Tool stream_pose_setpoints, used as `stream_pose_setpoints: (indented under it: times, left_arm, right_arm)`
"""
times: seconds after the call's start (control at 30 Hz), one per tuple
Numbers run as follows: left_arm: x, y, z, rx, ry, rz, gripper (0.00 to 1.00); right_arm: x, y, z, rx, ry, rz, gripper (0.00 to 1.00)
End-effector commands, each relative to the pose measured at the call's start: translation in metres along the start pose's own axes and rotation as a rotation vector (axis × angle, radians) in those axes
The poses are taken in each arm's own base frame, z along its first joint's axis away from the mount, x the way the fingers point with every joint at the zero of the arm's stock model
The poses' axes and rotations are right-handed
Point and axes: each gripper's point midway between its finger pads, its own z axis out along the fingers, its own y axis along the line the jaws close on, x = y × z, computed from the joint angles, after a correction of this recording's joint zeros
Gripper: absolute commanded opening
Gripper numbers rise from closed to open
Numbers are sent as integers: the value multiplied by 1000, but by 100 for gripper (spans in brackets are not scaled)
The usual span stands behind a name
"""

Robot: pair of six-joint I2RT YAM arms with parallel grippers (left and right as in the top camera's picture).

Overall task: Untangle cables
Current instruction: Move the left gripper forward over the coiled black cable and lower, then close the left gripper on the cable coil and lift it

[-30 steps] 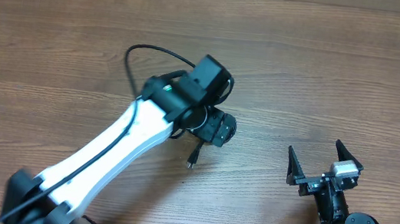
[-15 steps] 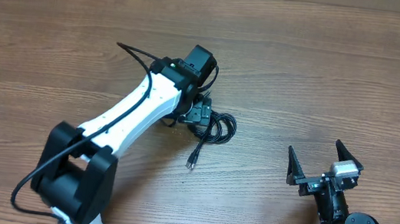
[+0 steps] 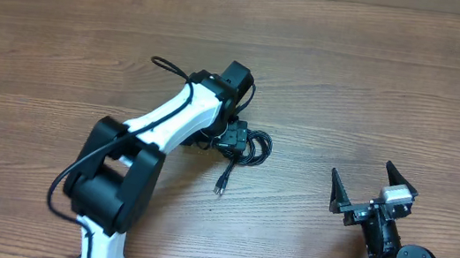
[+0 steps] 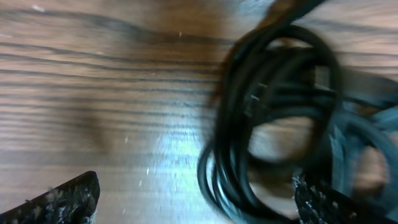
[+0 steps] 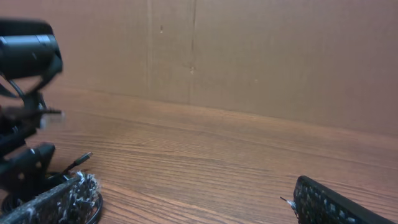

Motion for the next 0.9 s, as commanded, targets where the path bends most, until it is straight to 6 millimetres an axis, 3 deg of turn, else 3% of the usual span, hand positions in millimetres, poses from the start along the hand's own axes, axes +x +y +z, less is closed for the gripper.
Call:
stream_pose_setpoints:
  times: [0.0,0.1,0.53,0.57,0.63,0.67,0.87]
  left_arm:
    - [2,-2,24,-13,53,-39,99]
    - [2,-3,33,-12,66,-42,100]
    - [-4,1,34,-34,34,-41,100]
    - [-4,1,34,-34,34,-41,86]
    - [-4,1,34,-35,34,-33,20]
    - [-5,1,34,-35,34,-34,4]
    - [-7,1,28,-28,24,18,4]
  right_arm:
    - [1,0,0,3,-5,-3,100]
    - [1,0,0,3,-5,-3,100]
    - [1,0,0,3,-5,-3,100]
    - [1,0,0,3,-5,-3,100]
    - [1,0,0,3,-5,-3,100]
    - [1,0,0,3,-5,-3,100]
    - [1,0,0,3,-5,-3,100]
